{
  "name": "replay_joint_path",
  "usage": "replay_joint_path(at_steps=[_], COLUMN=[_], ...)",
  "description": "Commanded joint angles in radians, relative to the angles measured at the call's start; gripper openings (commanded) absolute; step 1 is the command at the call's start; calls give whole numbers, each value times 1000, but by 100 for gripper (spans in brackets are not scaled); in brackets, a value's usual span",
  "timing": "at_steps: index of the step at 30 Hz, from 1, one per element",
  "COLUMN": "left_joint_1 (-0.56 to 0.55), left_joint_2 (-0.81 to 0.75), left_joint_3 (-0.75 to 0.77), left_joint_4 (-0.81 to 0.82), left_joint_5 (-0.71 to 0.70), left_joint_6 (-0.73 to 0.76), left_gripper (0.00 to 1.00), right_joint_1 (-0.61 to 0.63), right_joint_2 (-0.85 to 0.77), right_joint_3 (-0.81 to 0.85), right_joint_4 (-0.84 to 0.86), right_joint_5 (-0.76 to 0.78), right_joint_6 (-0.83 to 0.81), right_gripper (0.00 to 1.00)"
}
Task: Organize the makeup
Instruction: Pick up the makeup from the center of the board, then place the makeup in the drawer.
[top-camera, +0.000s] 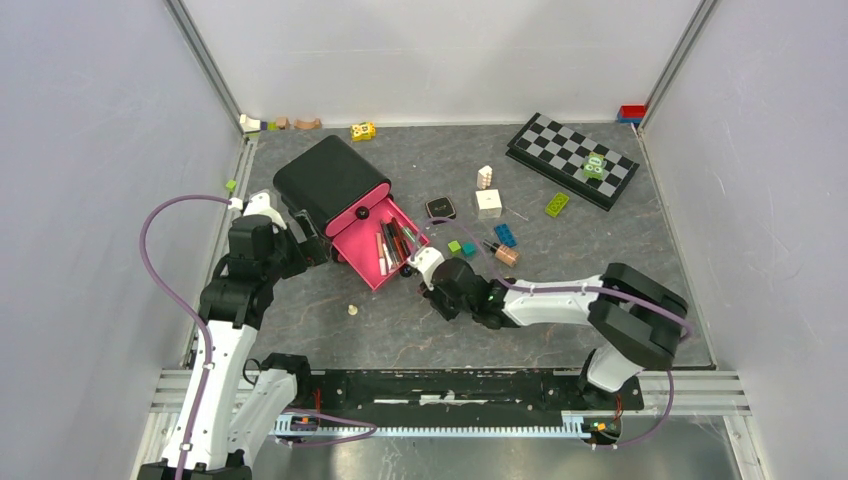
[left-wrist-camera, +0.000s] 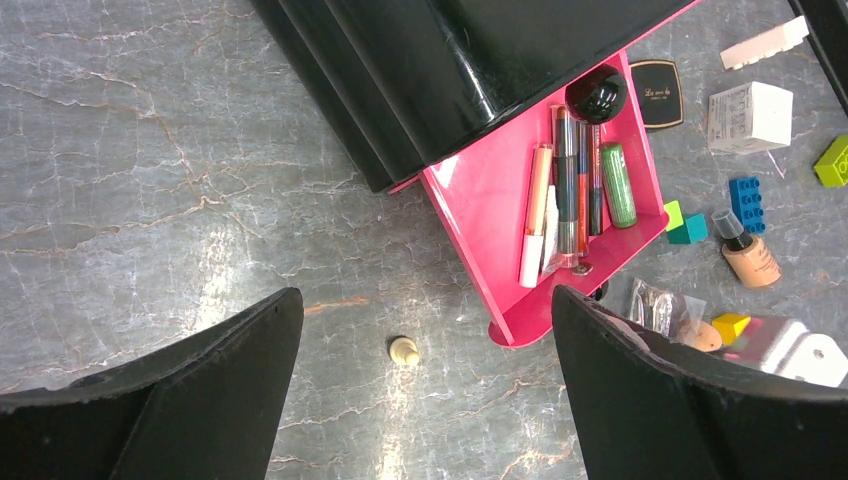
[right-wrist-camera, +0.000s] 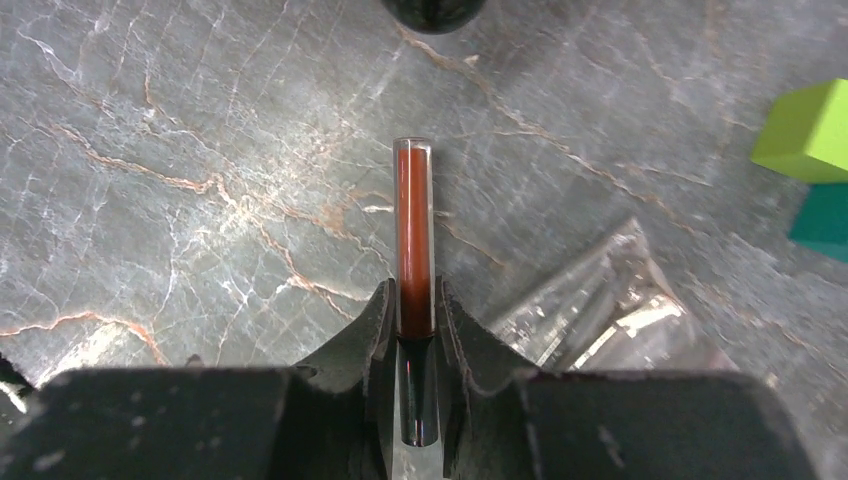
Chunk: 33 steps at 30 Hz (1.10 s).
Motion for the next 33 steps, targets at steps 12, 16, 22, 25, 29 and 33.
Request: replay_joint_path(at_steps=[12,16,22,25,29,33], left_joint_1=[-5,-3,-3,-3,-4,-3], left_joint_2=[-4,-5,-4,-5,-4,-4], left_joint_3=[5,5,5,6,6,5], left_joint_4=[23,23,23,23,23,24], left_joint_5=[-5,-5,-6,-5,-2,0], left_joint_6=[9,8,8,8,8,8], left_gripper=[100,100,100,100,100,100], right_joint_1=[-3,-2,-2,0,-1,-1], right_joint_2=[-289,-264,-113,-33,69,145], right_joint_3=[134,236,429,495,559,594], right_joint_4=[-262,-263,-240,-204,-180,-131], right_joint_5=[317,303,177,126,115,96], right_joint_6=[130,134,190,254,330,374], right_gripper=[8,7,7,7,6,6])
